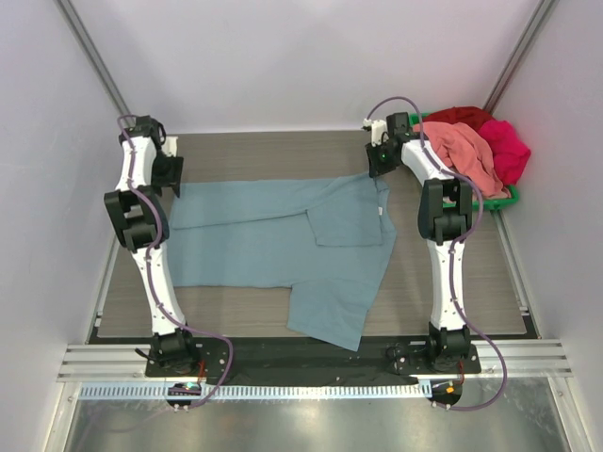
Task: Fold and stack the t-shirts
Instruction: Fold the tshirt
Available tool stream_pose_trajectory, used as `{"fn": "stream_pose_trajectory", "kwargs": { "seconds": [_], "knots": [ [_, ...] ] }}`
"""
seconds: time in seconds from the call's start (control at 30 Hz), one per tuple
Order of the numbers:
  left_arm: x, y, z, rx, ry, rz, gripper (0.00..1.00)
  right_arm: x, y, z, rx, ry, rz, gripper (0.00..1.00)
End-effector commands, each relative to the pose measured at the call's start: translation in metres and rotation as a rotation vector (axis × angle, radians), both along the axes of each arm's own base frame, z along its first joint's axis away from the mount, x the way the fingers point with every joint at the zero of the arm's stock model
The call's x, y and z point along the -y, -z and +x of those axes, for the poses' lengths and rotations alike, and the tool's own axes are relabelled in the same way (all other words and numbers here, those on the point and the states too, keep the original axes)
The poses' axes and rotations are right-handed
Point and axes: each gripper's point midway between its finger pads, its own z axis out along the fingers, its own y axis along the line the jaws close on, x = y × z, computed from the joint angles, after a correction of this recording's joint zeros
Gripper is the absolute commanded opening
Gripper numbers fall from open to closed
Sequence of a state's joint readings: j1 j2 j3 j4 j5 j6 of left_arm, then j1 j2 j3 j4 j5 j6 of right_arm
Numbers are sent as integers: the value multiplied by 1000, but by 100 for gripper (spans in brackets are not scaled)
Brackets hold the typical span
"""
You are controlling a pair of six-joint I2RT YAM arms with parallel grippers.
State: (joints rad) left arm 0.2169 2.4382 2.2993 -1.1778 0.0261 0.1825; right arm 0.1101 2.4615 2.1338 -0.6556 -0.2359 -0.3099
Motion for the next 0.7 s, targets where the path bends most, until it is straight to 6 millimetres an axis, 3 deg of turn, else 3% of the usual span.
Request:
{"fn": "stream_pose_trajectory", "kwargs": {
  "seconds": [0.0, 0.03, 0.13, 0.47, 0.53, 0.67],
  "knots": [
    [-7, 6, 9, 13, -27, 12, 56, -6, 7, -13, -57, -14, 42, 20],
    [-7, 10, 9, 6, -28, 10, 55, -7, 10, -16, -72, -17, 47, 10],
    [-7, 16, 10, 2, -29, 6, 51, -7, 15, -17, -82, -24, 52, 1],
    [-10, 32, 20, 0, -25, 13, 33, -5, 16, -1, -40, -16, 28, 1],
    [-10, 38, 21, -7, -22, 12, 21, -4, 16, 1, -37, -16, 25, 1],
    [-10, 52, 20, -30, -11, 11, 9, -3, 20, 4, -32, -12, 17, 1]
  ]
}}
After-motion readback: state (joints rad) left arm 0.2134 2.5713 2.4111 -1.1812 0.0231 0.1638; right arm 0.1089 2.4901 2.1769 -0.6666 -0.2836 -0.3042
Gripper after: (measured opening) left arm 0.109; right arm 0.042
